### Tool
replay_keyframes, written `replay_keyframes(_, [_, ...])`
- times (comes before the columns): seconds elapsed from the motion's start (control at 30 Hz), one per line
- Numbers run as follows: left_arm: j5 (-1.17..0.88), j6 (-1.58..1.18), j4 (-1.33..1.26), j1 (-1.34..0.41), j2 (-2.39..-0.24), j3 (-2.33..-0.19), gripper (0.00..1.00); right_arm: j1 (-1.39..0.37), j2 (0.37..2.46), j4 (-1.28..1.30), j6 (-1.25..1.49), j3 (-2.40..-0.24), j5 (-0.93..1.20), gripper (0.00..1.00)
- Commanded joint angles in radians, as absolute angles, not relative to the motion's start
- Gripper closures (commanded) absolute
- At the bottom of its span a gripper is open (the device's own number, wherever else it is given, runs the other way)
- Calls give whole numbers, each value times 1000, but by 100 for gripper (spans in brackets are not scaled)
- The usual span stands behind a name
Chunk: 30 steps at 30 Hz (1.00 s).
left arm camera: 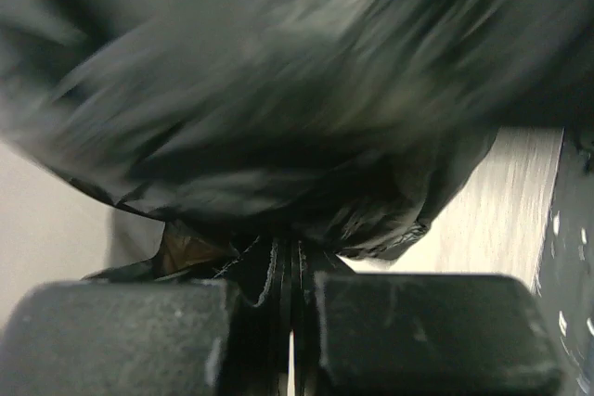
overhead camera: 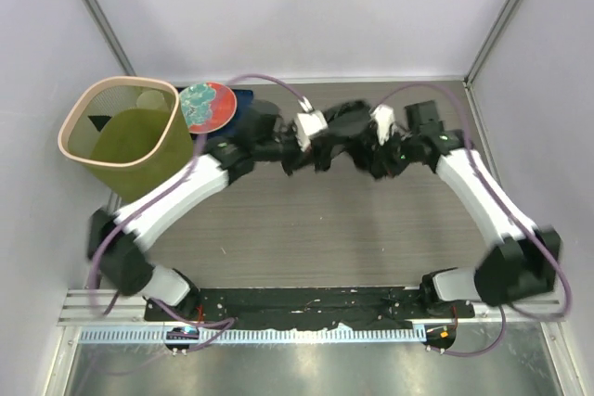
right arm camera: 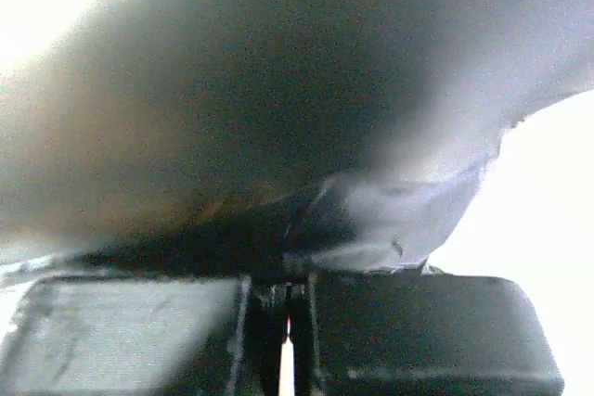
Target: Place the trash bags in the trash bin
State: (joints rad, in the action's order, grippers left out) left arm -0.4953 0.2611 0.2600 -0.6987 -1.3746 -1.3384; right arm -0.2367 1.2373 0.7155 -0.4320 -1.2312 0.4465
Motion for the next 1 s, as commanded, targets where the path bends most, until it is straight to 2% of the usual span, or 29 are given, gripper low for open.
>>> replay_keyframes(0.0, [-492, 184, 646, -660, -1523, -1342, 100, -229, 1304, 939, -437, -1242, 488, 99])
replay_keyframes(0.03, [-494, 161, 615, -652, -1523, -1392, 100, -229, 1304, 951, -417, -1369, 511, 99])
replay_keyframes(0.1, [-535, 92, 604, -618, -1557, -1639, 100, -227, 1366, 997, -362, -1548, 561, 99])
replay_keyframes(0.13, [-557, 56, 594, -600, -1631, -1754, 100, -226, 1400, 1006, -342, -1771, 552, 99])
replay_keyframes(0.17, [-560, 13, 577, -582, -1672, -2001, 100, -210, 1483, 982, -307, -1896, 531, 99])
replay_keyframes(0.2, [-554, -96, 554, -549, -1710, -2125, 100, -189, 1518, 956, -219, -2022, 523, 99])
replay_keyframes(0.23, [-554, -130, 473, -537, -1760, -2232, 100, -166, 1558, 921, -159, -2256, 538, 99])
replay_keyframes(0.27, [-548, -146, 421, -532, -1763, -2363, 100, -144, 1583, 849, -111, -2354, 543, 99])
replay_keyframes(0.3, [-542, -153, 360, -534, -1743, -2370, 100, -135, 1598, 815, -63, -2423, 543, 99])
replay_keyframes(0.33, [-529, -161, 201, -537, -1668, -2264, 100, -137, 1582, 783, -54, -2446, 549, 99])
replay_keyframes(0.37, [-505, -155, 131, -561, -1611, -2165, 100, -144, 1548, 697, -46, -2381, 554, 99])
replay_keyframes(0.4, [-480, -74, 79, -584, -1562, -2052, 100, -188, 1429, 639, -57, -2261, 548, 99])
replay_keyframes(0.43, [-419, -17, 112, -612, -1530, -1864, 100, -233, 1386, 614, -96, -1979, 476, 99])
replay_keyframes(0.47, [-416, 51, 221, -656, -1535, -1808, 100, -280, 1356, 671, -166, -1847, 401, 99])
replay_keyframes(0.5, [-419, 128, 358, -669, -1560, -1758, 100, -349, 1356, 733, -236, -1725, 349, 99])
replay_keyframes(0.53, [-445, 188, 588, -675, -1595, -1639, 100, -356, 1355, 776, -347, -1481, 278, 99])
replay_keyframes(0.6, [-494, 212, 688, -672, -1617, -1477, 100, -356, 1336, 802, -391, -1203, 223, 99])
replay_keyframes(0.63, [-514, 200, 687, -675, -1593, -1328, 100, -356, 1324, 863, -405, -1162, 224, 99])
replay_keyframes(0.67, [-509, 168, 664, -675, -1560, -1269, 100, -354, 1310, 892, -405, -1138, 245, 99])
replay_keyframes(0.77, [-534, 103, 598, -670, -1424, -1235, 100, -354, 1252, 975, -379, -1198, 357, 99])
replay_keyframes(0.8, [-537, 92, 591, -669, -1413, -1280, 100, -353, 1255, 985, -364, -1329, 379, 99])
replay_keyframes(0.87, [-549, 80, 591, -646, -1462, -1559, 100, -353, 1349, 1020, -318, -1545, 422, 100])
replay_keyframes(0.9, [-535, 55, 591, -631, -1564, -1694, 100, -348, 1398, 1029, -302, -1842, 422, 99])
replay_keyframes(0.93, [-537, 8, 569, -605, -1619, -2003, 100, -339, 1470, 1040, -279, -2023, 417, 99])
replay_keyframes(0.97, [-540, -150, 539, -545, -1673, -2164, 100, -303, 1602, 1040, -200, -2219, 416, 99])
